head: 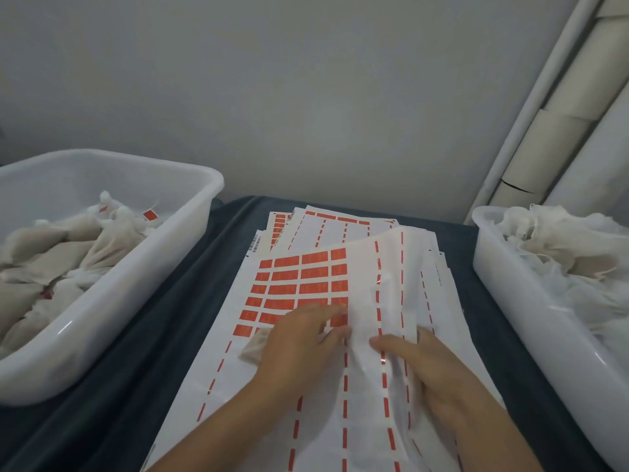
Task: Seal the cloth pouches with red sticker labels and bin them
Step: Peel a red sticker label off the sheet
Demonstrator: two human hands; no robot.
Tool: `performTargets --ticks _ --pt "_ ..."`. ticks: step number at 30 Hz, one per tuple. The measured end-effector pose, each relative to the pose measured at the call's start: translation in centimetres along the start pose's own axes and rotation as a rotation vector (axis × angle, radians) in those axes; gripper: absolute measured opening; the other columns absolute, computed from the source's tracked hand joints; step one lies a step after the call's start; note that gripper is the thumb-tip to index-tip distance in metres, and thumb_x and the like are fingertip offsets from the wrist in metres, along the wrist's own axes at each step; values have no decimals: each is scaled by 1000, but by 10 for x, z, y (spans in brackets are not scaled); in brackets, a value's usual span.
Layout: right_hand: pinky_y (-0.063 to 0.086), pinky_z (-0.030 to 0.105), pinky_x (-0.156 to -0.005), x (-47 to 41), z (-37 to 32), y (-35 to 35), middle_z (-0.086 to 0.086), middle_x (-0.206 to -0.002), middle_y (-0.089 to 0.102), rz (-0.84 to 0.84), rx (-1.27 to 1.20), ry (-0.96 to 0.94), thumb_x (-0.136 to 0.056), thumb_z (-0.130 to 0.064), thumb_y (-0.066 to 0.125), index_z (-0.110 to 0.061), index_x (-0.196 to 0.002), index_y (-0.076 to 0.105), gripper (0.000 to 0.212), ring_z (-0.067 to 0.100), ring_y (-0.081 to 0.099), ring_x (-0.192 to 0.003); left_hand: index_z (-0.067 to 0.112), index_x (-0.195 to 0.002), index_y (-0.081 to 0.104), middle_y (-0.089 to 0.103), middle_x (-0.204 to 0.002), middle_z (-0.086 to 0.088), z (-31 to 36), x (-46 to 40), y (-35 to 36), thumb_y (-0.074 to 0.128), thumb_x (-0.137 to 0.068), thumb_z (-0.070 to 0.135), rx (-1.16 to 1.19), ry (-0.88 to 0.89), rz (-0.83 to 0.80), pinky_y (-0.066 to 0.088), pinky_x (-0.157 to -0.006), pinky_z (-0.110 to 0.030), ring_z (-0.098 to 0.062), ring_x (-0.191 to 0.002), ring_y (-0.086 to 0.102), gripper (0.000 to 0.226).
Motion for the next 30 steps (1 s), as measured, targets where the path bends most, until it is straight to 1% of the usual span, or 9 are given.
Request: performTargets --ticks 3,7,12,16,19,23,26,28,30 --pt "54 26 -57 3 0 6 -7 -91 67 -14 -21 -24 -86 -35 61 -32 -96 51 14 18 66 -80 41 -122 53 51 -131 18 0 0 0 55 -87 42 7 7 25 37 -100 -26 -6 -115 51 35" --pt "55 46 -83 3 1 13 -1 -99 70 -56 -133 -41 -87 -33 59 -32 -105 52 20 25 68 -89 39 -118 57 53 -128 18 -1 4 -6 57 -85 42 37 15 69 33 -97 -22 -6 -114 51 33" --pt "59 41 -70 3 2 13 2 -89 74 -69 -244 -44 -85 -29 61 -27 -105 55 21 25 72 -77 37 -114 59 54 -123 18 -1 8 -15 59 -83 44 97 22 85 37 -100 -27 -2 -108 50 32" --pt "56 49 -80 1 3 14 2 -93 73 -72 -242 -61 -86 -29 60 -27 -107 54 23 26 71 -82 35 -105 62 58 -110 19 0 7 -19 63 -80 42 178 18 70 44 -97 -28 0 -96 51 27" --pt "59 39 -71 -1 3 14 -5 -83 74 -65 -209 -79 -85 -29 61 -28 -103 54 20 21 72 -75 39 -92 62 57 -98 23 -1 5 -22 66 -77 39 228 38 50 47 -87 -18 0 -87 55 15" --pt "58 32 -63 -1 5 13 -7 -79 74 -87 -198 -108 -76 -36 63 -27 -103 54 30 19 72 -73 44 -68 60 57 -80 34 -4 4 -26 72 -73 34 330 26 35 41 -58 0 8 -76 57 17" --pt "59 32 -64 0 4 13 -7 -77 74 -108 -194 -122 -62 -41 63 -26 -102 54 44 18 72 -72 46 -54 63 61 -69 38 -6 1 -28 74 -70 30 456 -9 3 38 -54 5 17 -76 56 25" --pt "59 30 -61 0 4 13 -9 -76 73 -108 -187 -121 -62 -41 63 -27 -102 54 43 16 72 -71 46 -52 64 58 -68 44 -6 0 -29 74 -71 29 497 -14 -18 37 -52 6 25 -76 50 27" --pt "57 24 -54 -1 4 10 -12 -75 72 -105 -191 -118 -70 -40 62 -29 -101 52 35 12 71 -70 42 -57 65 59 -68 41 -7 -2 -30 72 -74 31 494 -25 8 39 -48 2 21 -76 53 22"
Point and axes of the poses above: each hand's wrist, its own x-axis away from the middle knuckle, its own y-axis out of the palm, z = x × y, the point moved 2 cm from there along -x, towards the middle knuckle
